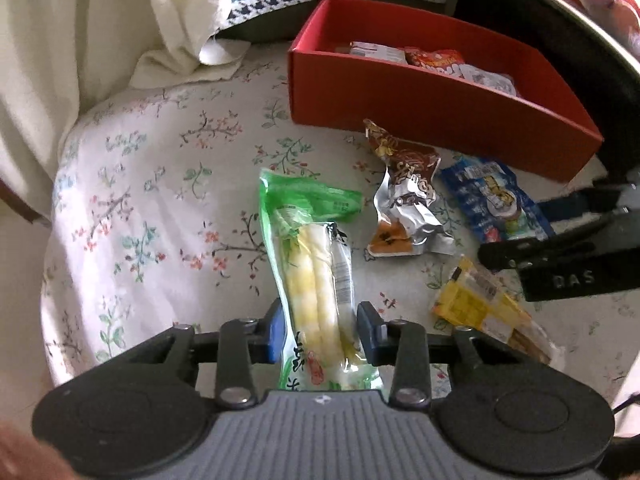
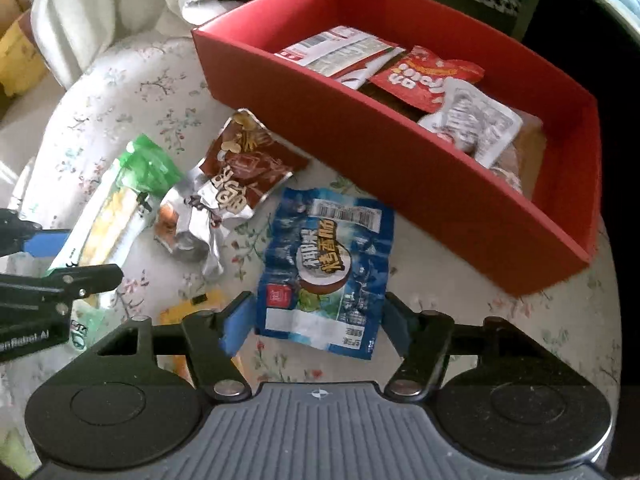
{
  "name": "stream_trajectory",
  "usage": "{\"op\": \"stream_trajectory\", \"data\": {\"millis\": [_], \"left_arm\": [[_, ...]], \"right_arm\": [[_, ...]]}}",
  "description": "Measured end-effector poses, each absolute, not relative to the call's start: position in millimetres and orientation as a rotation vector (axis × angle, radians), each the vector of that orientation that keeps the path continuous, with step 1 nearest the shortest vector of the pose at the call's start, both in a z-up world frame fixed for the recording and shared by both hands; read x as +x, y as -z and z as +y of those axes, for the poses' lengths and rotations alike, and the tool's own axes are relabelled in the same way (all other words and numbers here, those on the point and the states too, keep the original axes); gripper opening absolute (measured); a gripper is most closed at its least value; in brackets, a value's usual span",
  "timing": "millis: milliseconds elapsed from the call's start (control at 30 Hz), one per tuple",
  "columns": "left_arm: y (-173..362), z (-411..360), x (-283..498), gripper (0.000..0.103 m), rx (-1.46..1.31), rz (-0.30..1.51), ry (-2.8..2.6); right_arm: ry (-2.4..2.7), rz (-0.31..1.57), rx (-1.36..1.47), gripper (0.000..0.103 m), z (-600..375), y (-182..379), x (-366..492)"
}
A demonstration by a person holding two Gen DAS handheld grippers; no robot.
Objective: Organize snacks
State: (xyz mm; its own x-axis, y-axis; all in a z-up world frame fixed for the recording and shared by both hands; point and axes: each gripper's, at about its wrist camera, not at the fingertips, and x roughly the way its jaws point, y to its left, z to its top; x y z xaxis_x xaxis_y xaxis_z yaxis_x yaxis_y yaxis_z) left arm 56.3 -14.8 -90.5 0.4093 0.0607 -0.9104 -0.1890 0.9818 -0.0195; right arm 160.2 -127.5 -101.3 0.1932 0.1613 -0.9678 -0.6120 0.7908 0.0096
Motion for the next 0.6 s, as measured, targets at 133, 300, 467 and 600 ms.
{"op": "stream_trajectory", "data": {"millis": [133,300,467,600], "left_arm": [[84,-15,55,0.027,-0.154,1.128,-0.135],[72,-11,55,0.015,-0.207,1.105,-0.097],[86,-7,56,0.024,-0.231,1.149,-0.086],[92,-13,58,0.044,-0.229,1.154,-0.075]], "right_arm": [[-0.539,1.276,-0.4,0.072,-137,100,157],[-0.525,1.298,-0.293,0.051,-152,92,158],[-0.49,1.296,-0.301,0.06,-153,99,159],[-0.501,1.291,-0.331,0.086,-144,103,161]]}}
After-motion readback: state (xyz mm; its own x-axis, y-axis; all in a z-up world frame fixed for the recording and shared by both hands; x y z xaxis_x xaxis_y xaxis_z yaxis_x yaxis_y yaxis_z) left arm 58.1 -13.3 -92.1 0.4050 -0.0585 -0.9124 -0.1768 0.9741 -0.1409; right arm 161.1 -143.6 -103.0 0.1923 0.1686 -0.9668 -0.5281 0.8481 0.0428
